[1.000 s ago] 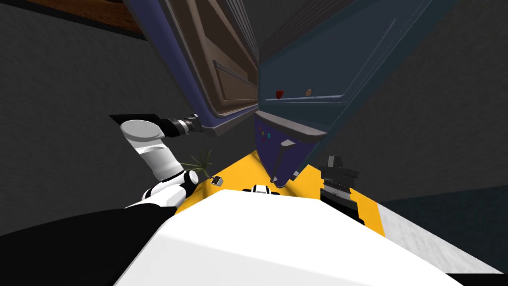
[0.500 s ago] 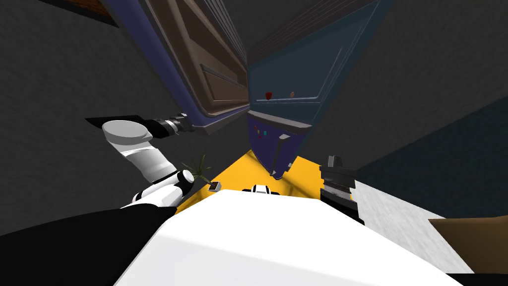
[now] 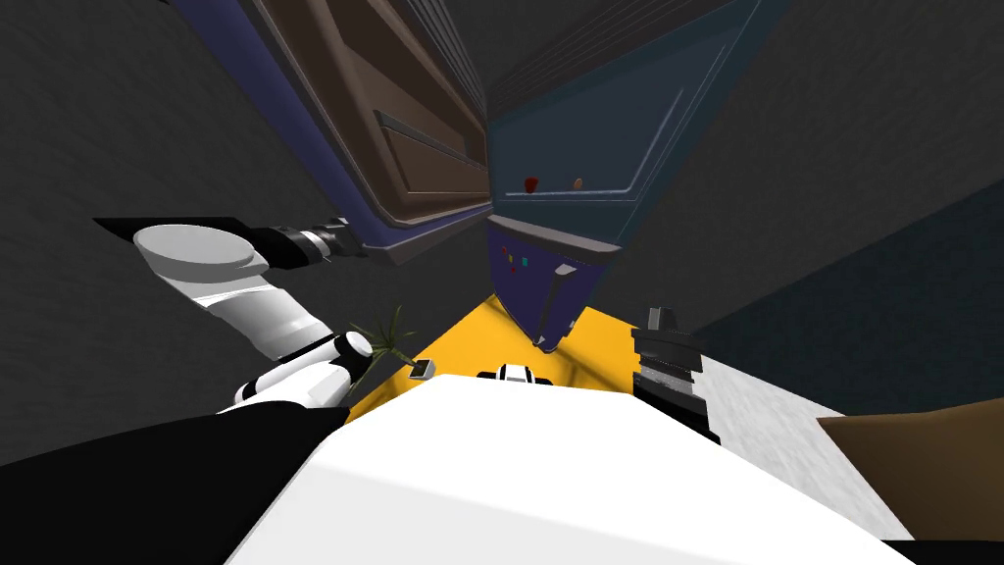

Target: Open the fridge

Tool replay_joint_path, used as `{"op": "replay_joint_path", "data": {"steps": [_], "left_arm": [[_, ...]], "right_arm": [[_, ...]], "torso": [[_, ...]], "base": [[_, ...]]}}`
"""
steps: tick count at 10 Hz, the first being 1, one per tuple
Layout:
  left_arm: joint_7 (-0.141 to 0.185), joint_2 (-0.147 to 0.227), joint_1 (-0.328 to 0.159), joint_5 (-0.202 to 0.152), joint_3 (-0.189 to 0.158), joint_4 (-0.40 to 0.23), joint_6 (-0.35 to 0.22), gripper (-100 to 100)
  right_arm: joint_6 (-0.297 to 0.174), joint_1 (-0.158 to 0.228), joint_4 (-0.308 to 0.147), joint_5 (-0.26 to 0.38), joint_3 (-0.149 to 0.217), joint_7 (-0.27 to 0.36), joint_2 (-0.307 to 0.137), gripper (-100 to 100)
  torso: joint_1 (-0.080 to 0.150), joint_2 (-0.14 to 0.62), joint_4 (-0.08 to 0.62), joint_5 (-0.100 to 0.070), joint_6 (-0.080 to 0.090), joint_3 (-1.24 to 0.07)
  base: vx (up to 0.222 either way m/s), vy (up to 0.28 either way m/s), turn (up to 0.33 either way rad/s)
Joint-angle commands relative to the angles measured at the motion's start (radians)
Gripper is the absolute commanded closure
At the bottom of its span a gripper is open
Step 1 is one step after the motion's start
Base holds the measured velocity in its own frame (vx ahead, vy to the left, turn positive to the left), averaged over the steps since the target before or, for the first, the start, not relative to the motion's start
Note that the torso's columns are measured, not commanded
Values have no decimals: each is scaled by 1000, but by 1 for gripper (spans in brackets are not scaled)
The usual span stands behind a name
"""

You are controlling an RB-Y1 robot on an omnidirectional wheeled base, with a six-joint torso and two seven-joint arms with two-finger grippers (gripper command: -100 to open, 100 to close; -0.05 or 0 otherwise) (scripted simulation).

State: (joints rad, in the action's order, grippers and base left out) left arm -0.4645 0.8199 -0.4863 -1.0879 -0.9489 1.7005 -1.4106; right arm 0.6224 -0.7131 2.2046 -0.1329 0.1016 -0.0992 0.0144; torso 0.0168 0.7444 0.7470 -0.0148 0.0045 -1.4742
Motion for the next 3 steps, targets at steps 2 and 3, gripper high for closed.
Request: {"op": "replay_joint_path", "data": {"steps": [2, 3], "left_arm": [[46, 57, -41, -7, -10, 4, -30, -100], [41, 34, -18, 2, 1, 3, -40, -100]], "right_arm": [[0, 0, 0, 0, 0, 0, 0, 0], [0, 0, 0, 0, 0, 0, 0, 0]], "torso": [[5, 1, 3, -6, 2, -1], [8, 2, 5, -9, 2, -1]], "base": [[23, 0, 6], [9, 18, 29]]}}
